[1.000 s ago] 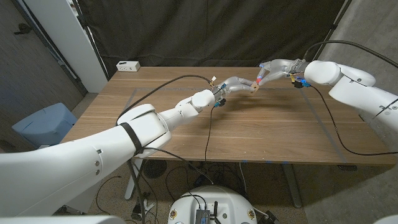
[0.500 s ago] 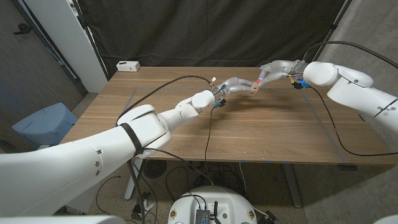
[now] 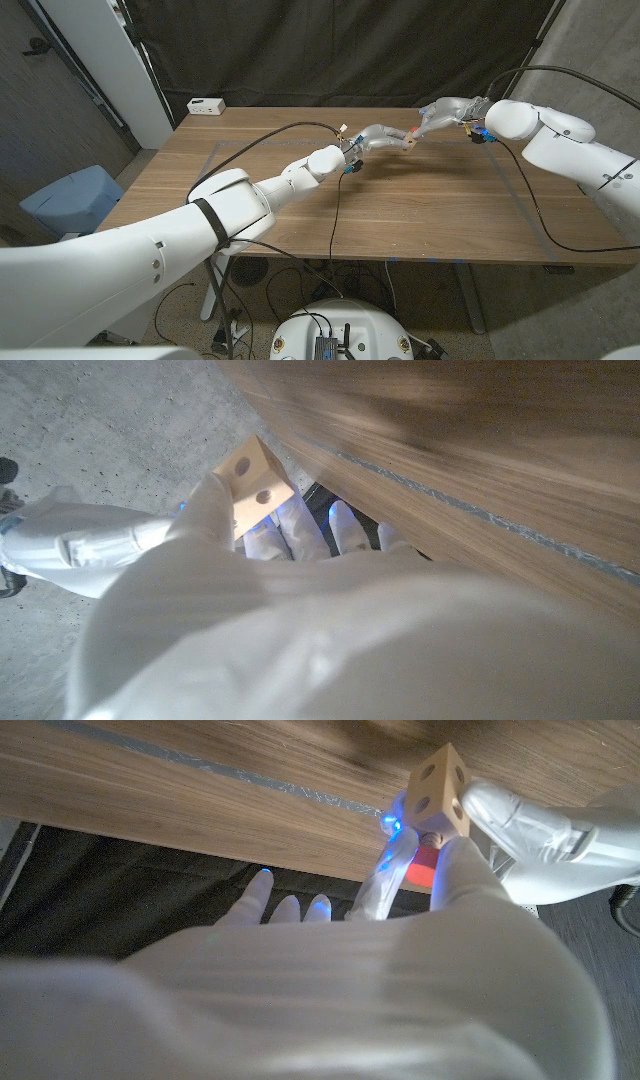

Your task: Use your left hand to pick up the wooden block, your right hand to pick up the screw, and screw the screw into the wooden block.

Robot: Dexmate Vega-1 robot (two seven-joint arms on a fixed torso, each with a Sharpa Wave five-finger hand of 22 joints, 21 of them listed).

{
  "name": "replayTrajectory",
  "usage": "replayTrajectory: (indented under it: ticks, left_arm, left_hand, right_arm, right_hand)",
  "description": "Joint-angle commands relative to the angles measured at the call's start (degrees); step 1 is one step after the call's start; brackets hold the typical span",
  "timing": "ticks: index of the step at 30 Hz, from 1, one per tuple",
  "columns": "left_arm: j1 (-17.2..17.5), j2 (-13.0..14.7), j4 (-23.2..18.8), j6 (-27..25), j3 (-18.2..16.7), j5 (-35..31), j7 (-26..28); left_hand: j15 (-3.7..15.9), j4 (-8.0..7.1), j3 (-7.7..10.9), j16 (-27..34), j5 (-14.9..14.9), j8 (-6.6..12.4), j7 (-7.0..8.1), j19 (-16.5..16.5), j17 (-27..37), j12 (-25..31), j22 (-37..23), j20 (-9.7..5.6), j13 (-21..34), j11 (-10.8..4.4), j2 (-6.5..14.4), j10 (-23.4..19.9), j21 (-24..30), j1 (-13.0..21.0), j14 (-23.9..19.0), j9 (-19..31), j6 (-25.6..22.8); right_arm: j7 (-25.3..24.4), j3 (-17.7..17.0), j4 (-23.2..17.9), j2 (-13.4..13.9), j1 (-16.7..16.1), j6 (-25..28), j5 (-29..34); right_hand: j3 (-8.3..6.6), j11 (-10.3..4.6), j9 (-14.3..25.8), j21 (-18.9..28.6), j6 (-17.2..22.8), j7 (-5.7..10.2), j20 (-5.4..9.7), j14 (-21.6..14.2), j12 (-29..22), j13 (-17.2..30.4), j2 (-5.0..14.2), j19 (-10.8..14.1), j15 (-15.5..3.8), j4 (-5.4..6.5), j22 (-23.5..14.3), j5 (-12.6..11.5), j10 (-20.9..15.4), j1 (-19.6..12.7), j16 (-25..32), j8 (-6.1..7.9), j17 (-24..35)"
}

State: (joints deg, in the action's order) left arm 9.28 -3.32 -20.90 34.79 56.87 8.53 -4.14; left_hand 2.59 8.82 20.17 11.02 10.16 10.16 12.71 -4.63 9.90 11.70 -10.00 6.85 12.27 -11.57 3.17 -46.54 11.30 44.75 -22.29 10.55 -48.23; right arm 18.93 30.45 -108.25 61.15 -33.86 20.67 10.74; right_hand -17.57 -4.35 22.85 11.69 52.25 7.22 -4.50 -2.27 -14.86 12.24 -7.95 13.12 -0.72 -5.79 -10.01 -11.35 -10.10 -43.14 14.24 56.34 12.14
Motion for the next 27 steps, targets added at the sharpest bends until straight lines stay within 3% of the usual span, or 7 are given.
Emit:
replayTrajectory:
  ticks: [1, 8, 13, 22, 24, 27]
  left_arm:
    - [0.32, 0.27, -0.04, 1.25, -0.19, -0.21, 0.01]
    - [0.34, 0.25, -0.04, 1.52, -0.29, -0.28, -0.20]
    - [0.24, 0.18, -0.03, 1.30, -0.29, -0.31, -0.30]
    - [0.18, 0.04, -0.01, 0.82, -0.35, -0.14, -0.43]
    - [0.16, 0.03, -0.01, 0.69, -0.41, -0.03, -0.55]
    - [0.15, 0.04, -0.01, 0.68, -0.39, -0.04, -0.47]
  left_hand:
    - [4.21, -0.04, 0.54, 0.09, 0.33, 0.71, 0.17, -0.54, 0.05, 0.10, -0.15, 0.16, 0.02, 0.14, 0.60, -0.18, 0.09, 0.11, -0.56, 0.18, -0.89]
    - [4.25, -0.03, 0.58, 0.08, 0.31, 0.74, 0.17, -0.59, 0.06, 0.12, -0.16, 0.18, 0.02, 0.09, 0.60, -0.22, 0.08, 0.13, -0.55, 0.18, -1.00]
    - [4.15, -0.05, 0.59, 0.07, 0.31, 0.76, 0.17, -0.60, 0.06, 0.08, -0.16, 0.23, 0.02, -0.06, 0.61, -0.11, 0.07, 0.13, -0.55, 0.18, -1.06]
    - [4.13, -0.08, 0.61, 0.10, 0.31, 0.72, 0.17, -0.67, 0.07, 0.06, -0.16, 0.18, 0.02, 0.18, 0.60, -0.04, 0.07, 0.09, -0.64, 0.18, -1.02]
    - [4.17, -0.06, 0.63, 0.07, 0.31, 0.71, 0.17, -0.68, 0.06, 0.06, -0.16, 0.18, 0.02, 0.08, 0.60, -0.05, 0.07, 0.12, -0.59, 0.18, -1.01]
    - [4.12, -0.06, 0.63, 0.08, 0.31, 0.69, 0.17, -0.68, 0.06, 0.03, -0.16, 0.18, 0.02, 0.30, 0.58, 0.04, 0.06, 0.11, -0.61, 0.18, -0.97]
  right_arm:
    - [0.45, 0.85, -0.72, -0.52, 0.53, 1.63, 1.15]
    - [1.18, 0.59, -1.18, -0.31, 0.43, 2.47, 0.38]
    - [1.62, 0.42, -1.68, 0.16, 0.27, 2.84, -0.09]
    - [3.08, 0.17, -2.91, 1.13, 0.45, 4.58, -0.85]
    - [3.06, 0.11, -3.17, 1.23, 0.38, 4.95, -0.97]
    - [2.74, -0.11, -3.51, 1.43, 0.12, 5.09, -1.22]
  right_hand:
    - [0.91, 0.32, 1.02, -0.04, 0.84, -0.59, -0.43, -0.61, -0.48, 0.15, -0.29, 0.30, -0.01, 0.17, -0.24, -0.15, -0.96, 1.94, 0.37, 1.05, 0.28]
    - [2.76, 1.93, 2.63, -0.49, -1.00, -1.23, -0.86, 0.08, 0.22, 0.15, -0.98, -1.10, 0.85, 1.36, -0.28, -0.11, -0.63, 6.06, -0.04, 1.58, 0.32]
    - [4.05, 3.24, 3.98, -0.73, -4.84, -1.36, -1.16, 0.83, 1.03, 0.20, -1.08, -2.43, 1.65, 2.03, -0.30, -0.11, 0.26, 8.87, -0.42, 1.24, 0.40]
    - [5.56, 5.37, 5.54, -0.94, -13.26, -1.76, -1.73, 2.30, 2.40, 0.41, -1.04, -4.87, 2.73, 2.17, -0.29, -0.37, 2.54, 11.57, -1.08, -0.33, 0.56]
    - [5.86, 5.56, 5.75, -1.30, -14.92, -1.92, -1.98, 2.88, 2.52, 0.49, -0.84, -6.61, 3.36, 2.23, -0.27, -0.39, 2.74, 12.23, -1.28, -0.64, 0.63]
    - [6.36, 6.36, 4.60, -1.10, -17.86, -3.01, -2.08, 3.53, 3.02, 0.69, -0.78, -7.33, 3.74, 2.27, -0.24, -0.48, 4.17, 13.18, -1.50, -2.21, 0.71]
